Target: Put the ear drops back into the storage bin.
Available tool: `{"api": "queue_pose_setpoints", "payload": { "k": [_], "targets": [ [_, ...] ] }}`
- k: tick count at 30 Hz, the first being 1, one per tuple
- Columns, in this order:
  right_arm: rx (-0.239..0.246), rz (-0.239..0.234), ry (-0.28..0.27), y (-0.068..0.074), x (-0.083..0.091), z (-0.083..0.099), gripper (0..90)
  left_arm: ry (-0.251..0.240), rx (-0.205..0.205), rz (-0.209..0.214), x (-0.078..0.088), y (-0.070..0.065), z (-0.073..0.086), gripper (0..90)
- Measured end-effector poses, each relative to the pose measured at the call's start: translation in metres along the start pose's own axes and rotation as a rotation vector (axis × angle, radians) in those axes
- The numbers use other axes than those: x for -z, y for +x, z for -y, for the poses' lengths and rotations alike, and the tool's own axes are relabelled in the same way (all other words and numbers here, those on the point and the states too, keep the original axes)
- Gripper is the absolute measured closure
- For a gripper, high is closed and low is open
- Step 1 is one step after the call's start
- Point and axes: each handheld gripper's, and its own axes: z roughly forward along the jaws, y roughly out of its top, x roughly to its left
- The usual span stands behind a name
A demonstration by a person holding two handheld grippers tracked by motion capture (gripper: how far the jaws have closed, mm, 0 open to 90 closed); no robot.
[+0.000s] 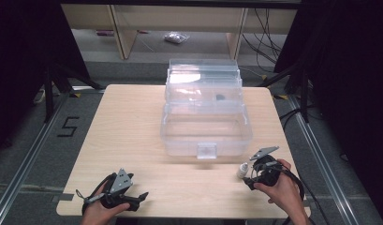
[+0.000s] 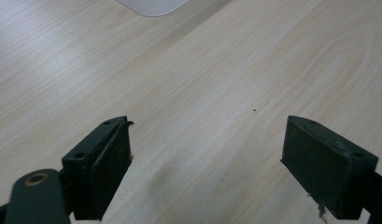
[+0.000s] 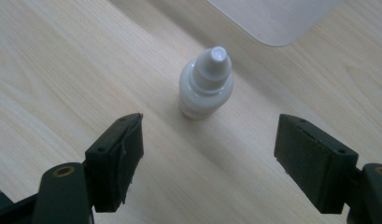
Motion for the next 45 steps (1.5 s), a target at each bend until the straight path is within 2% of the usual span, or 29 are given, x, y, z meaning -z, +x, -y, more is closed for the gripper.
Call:
{"api": "queue_pose_setpoints", "payload": {
  "k": [4, 5, 11, 14, 19, 20, 24, 26, 32, 34, 35, 38, 39, 40, 42, 45],
  "targets": [
    [0.027, 0.003, 0.026, -0.001, -0.003, -0.007, 25.3, 0.002, -0.001, 0.0, 0.0, 0.0, 0.0, 15.1],
    [0.01, 0.006, 0.038, 0.0, -0.003, -0.008, 25.3, 0.002, -0.001, 0.0, 0.0, 0.0, 0.0, 15.1],
    [0.037, 0.011, 0.046, -0.001, -0.008, -0.013, 25.7, -0.004, 0.001, -0.002, 0.0, 0.0, 0.0, 15.1],
    [0.066, 0.009, 0.061, -0.001, -0.01, -0.018, 26.6, -0.005, 0.0, -0.001, 0.0, 0.0, 0.0, 15.1],
    [0.064, -0.006, 0.082, -0.001, -0.014, -0.023, 29.8, -0.004, -0.001, -0.001, 0.0, 0.0, 0.0, 15.1],
    [0.09, 0.003, 0.087, -0.002, -0.016, -0.027, 32.1, -0.006, 0.001, -0.002, 0.0, 0.0, 0.0, 15.1],
    [0.098, -0.005, 0.1, -0.003, -0.02, -0.031, 36.6, -0.005, -0.002, 0.001, 0.0, 0.0, 0.0, 15.1],
    [0.119, -0.005, 0.097, -0.004, -0.022, -0.033, 38.8, 0.0, -0.007, -0.004, 0.001, 0.0, 0.0, 15.1],
    [0.11, -0.025, 0.118, -0.004, -0.026, -0.036, 46.0, -0.006, 0.0, 0.003, 0.0, 0.0, 0.0, 15.1],
    [0.134, -0.024, 0.12, -0.005, -0.027, -0.038, 48.6, -0.005, -0.001, 0.002, 0.0, 0.0, 0.0, 15.1],
    [0.124, -0.031, 0.125, -0.004, -0.028, -0.038, 49.4, 0.0, -0.01, -0.002, 0.001, 0.001, -0.001, 15.1],
    [0.135, -0.036, 0.132, -0.004, -0.03, -0.04, 52.7, -0.014, 0.008, 0.006, 0.0, -0.001, 0.0, 15.1],
    [0.124, -0.039, 0.141, -0.003, -0.03, -0.04, 53.8, -0.002, -0.007, -0.001, 0.0, 0.0, -0.001, 15.1],
    [0.14, -0.039, 0.14, -0.004, -0.031, -0.041, 54.4, -0.001, -0.009, -0.002, 0.001, 0.0, -0.001, 15.1],
    [0.127, -0.037, 0.148, -0.005, -0.031, -0.042, 56.1, -0.018, 0.011, 0.01, 0.0, -0.002, 0.0, 15.1],
    [0.122, -0.042, 0.147, -0.005, -0.033, -0.042, 58.0, -0.013, 0.007, 0.008, 0.001, -0.001, -0.001, 15.1]
  ]
}}
